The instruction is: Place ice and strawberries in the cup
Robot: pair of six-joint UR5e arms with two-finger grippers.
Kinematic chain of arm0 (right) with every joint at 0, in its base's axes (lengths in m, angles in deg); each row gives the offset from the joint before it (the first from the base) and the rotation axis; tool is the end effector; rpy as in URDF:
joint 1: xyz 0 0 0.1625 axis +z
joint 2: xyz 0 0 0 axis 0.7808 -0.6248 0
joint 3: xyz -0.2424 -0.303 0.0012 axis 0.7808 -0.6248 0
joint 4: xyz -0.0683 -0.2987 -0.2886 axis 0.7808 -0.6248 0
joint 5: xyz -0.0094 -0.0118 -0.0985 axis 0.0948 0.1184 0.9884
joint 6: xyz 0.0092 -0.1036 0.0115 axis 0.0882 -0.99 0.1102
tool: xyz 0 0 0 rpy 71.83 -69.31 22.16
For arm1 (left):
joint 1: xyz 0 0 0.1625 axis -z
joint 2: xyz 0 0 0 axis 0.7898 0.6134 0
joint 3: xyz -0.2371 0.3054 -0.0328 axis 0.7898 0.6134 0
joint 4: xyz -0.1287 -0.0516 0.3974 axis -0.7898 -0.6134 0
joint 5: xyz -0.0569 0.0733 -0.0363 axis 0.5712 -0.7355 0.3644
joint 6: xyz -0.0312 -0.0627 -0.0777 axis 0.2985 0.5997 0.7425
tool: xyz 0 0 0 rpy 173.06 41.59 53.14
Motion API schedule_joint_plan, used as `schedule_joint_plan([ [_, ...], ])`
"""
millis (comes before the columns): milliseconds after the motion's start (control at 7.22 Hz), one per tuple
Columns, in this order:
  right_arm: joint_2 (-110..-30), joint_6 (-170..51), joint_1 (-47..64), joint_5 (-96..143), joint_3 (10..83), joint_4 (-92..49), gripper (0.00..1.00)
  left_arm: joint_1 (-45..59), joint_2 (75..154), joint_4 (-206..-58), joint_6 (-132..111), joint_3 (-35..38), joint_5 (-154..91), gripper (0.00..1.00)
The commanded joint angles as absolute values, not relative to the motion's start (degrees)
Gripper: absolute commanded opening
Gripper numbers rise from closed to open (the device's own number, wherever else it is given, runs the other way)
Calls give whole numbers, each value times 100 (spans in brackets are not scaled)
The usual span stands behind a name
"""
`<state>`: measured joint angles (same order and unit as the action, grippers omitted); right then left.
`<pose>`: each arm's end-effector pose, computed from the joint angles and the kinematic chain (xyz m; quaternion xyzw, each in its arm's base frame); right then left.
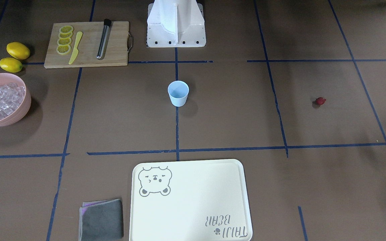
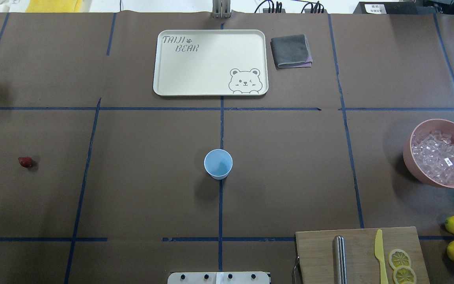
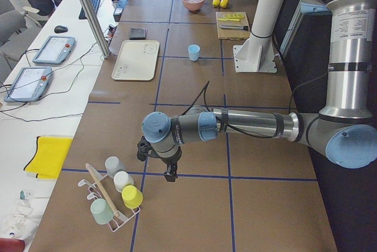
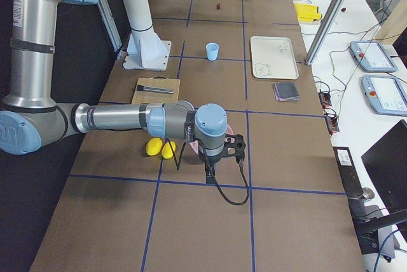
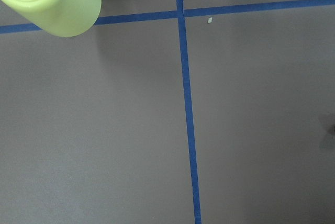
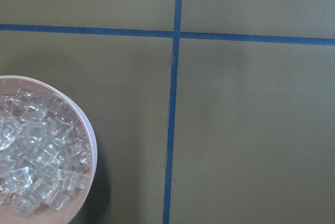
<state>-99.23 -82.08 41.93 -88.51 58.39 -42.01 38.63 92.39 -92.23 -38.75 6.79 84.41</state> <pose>0.0837 -0.4276 0.5839 0.0176 -0.3832 -0.0152 0.9234 -0.0628 -0.4668 0.6116 -0.0290 0.4063 0.0668 0.9108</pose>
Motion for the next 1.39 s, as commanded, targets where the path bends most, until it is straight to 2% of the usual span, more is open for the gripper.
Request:
schedule_joint_plan([
  [0, -9923, -8208, 4192, -8851, 5838, -4201, 100, 3862, 9239, -9226, -3882, 696, 8441, 100],
  [554, -9783, -8217, 3973, -8860, 5952, -4175, 100, 3862, 9231, -9217, -3882, 679, 8441, 100],
  [831, -9703, -8191, 3491, -8842, 6468, -4184, 100, 3862, 9231, -9217, -3882, 679, 8441, 100],
  [1247, -9046, -8024, 2561, -8379, 6620, -4184, 100, 3862, 9231, -9217, -3882, 679, 8450, 100],
])
